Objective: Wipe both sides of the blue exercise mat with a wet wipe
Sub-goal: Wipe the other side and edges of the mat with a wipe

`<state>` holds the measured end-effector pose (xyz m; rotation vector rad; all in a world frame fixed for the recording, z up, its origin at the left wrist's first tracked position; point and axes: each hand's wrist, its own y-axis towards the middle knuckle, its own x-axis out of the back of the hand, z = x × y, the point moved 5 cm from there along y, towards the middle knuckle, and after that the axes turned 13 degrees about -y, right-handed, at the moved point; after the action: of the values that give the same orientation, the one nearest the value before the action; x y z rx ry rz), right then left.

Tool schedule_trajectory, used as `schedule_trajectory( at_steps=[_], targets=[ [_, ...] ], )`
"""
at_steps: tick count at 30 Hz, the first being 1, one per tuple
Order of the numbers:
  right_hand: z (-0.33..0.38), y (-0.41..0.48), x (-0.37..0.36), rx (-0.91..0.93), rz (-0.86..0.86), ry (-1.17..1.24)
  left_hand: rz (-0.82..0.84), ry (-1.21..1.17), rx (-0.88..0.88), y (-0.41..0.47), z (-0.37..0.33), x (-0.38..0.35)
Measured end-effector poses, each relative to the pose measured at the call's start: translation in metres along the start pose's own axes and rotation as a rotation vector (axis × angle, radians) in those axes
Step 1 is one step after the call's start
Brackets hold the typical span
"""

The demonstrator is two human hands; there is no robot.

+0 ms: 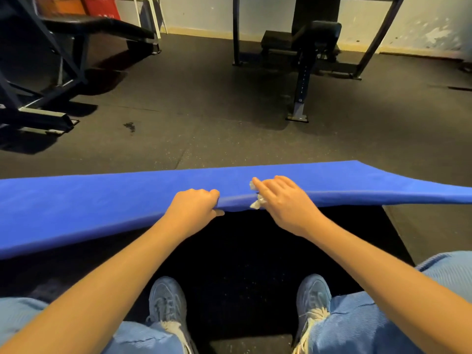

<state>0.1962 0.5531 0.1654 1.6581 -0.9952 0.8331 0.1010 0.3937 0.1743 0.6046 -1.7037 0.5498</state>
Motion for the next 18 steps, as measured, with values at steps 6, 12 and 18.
schedule_trajectory(
  at_steps=[6, 12, 18],
  targets=[
    [-0.013, -0.009, 0.005, -0.198, -0.058, 0.056, -0.019, -0.018, 0.008, 0.001, 0.0, 0.003],
    [0.027, 0.002, 0.0, -0.024, 0.03, 0.062, 0.015, 0.001, -0.004, 0.0, 0.0, -0.005],
    [0.0, -0.002, 0.002, -0.201, 0.008, 0.02, -0.009, -0.029, -0.002, 0.003, 0.002, 0.0]
  ],
)
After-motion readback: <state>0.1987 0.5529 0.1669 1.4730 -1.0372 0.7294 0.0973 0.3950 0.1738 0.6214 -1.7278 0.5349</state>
